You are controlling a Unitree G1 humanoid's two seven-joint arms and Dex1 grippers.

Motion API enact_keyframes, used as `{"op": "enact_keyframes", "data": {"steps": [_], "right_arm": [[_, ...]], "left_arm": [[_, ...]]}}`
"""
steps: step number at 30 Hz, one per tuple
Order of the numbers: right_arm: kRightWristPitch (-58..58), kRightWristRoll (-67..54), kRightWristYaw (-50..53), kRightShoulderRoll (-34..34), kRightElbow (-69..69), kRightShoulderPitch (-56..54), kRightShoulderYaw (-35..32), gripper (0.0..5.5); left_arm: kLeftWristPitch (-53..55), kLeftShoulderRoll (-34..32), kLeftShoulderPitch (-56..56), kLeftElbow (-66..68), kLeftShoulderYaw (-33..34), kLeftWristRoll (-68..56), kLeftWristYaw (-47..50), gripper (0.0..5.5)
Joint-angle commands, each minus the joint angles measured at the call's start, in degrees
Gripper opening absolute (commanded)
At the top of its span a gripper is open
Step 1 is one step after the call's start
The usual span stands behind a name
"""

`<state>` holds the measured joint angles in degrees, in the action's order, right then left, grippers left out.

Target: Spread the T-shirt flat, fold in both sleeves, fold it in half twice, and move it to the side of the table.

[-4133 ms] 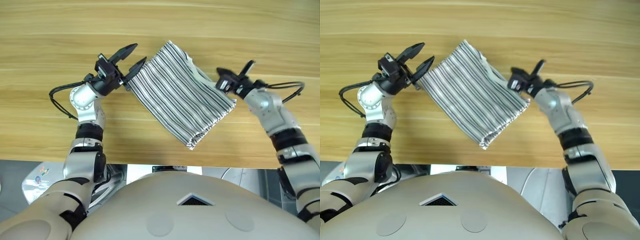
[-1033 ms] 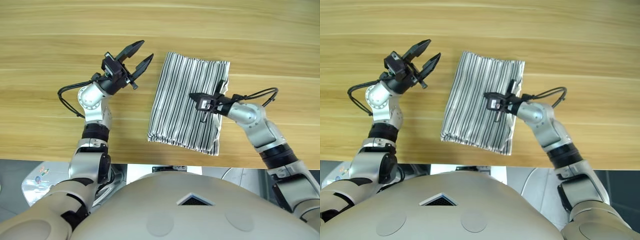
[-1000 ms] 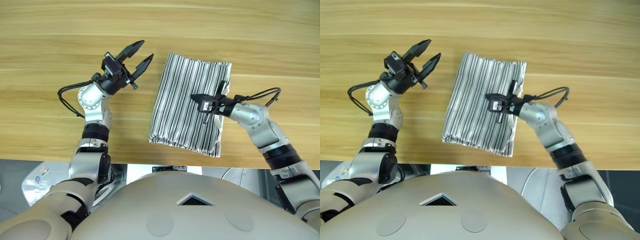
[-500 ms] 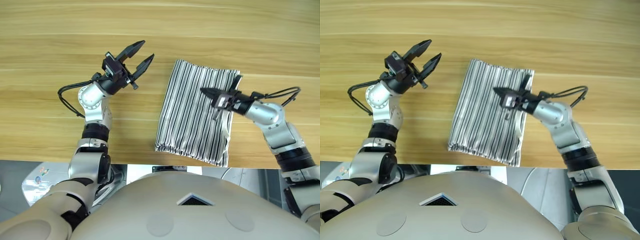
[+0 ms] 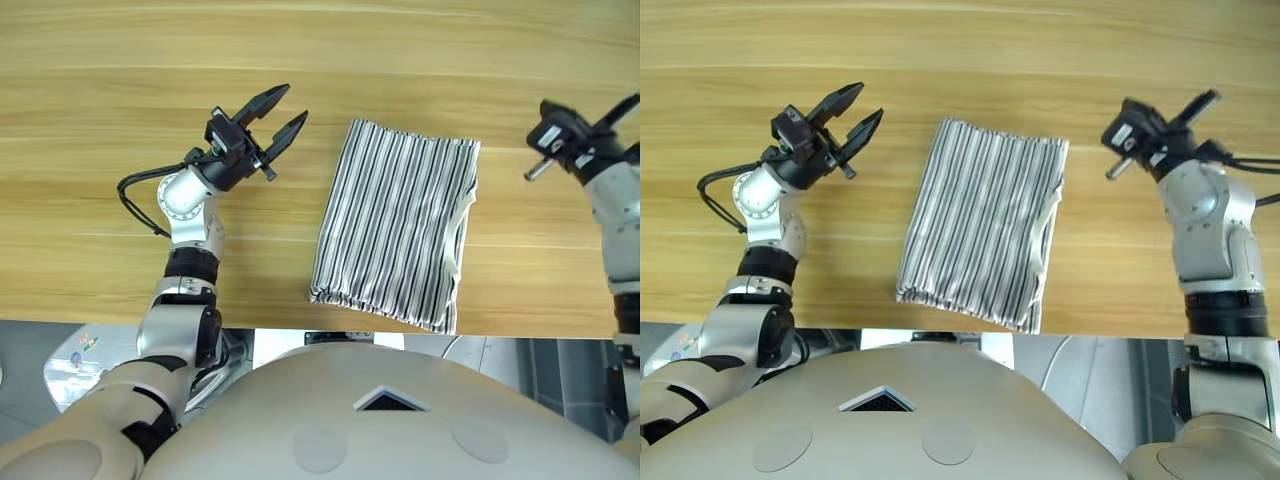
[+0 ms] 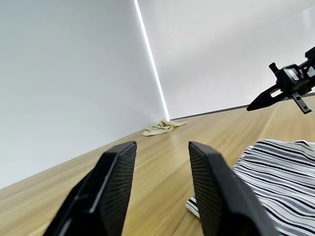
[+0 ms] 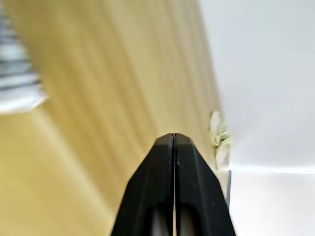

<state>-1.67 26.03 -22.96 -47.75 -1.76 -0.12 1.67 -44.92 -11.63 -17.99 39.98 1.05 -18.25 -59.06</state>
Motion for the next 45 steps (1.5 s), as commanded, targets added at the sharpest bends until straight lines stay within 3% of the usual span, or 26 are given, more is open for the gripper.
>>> {"op": "enact_keyframes", "data": {"steps": [1,6,16,27,32,34,39,42,45], "right_arm": [[-2.8,1.7,-3.0,-2.4,0.9,2.7,2.7,0.02],[-8.8,1.3,-6.1,-3.1,3.3,6.1,5.9,0.02],[-9.4,4.4,-4.8,7.0,-3.1,-1.8,14.3,0.02],[-10.3,4.1,-1.8,11.2,-10.1,-7.0,15.1,0.02],[-7.9,2.7,0.3,9.5,-7.5,-6.8,10.2,0.02],[-6.2,-0.5,-1.1,9.5,-4.6,-6.1,7.2,0.00],[-1.7,-16.4,-6.6,11.4,2.9,-5.3,-0.7,0.88],[-0.1,-17.2,-6.1,9.4,2.7,-6.5,-3.5,1.32],[-2.4,-14.8,-8.3,3.4,5.0,-3.3,-5.6,1.80]], "left_arm": [[-0.3,-0.3,-0.4,0.7,0.0,0.4,0.2,1.99],[-0.3,-0.4,-0.3,0.6,0.0,0.4,0.2,1.99],[-0.3,-0.4,0.0,0.3,0.0,0.2,0.1,1.99],[-0.3,-0.3,0.0,0.3,-0.2,0.6,0.3,1.99],[-0.3,-1.4,-0.2,0.4,-0.6,1.2,-0.4,1.99],[1.1,-2.5,-0.4,-0.4,-0.7,0.0,-2.6,2.24],[4.8,-3.7,-0.5,-4.9,-1.8,-2.4,-7.1,3.07],[5.7,-5.5,-0.4,-7.4,-2.4,-1.5,-8.3,3.45],[4.9,-12.3,1.1,-11.1,-5.2,4.0,-11.5,3.90]]}}
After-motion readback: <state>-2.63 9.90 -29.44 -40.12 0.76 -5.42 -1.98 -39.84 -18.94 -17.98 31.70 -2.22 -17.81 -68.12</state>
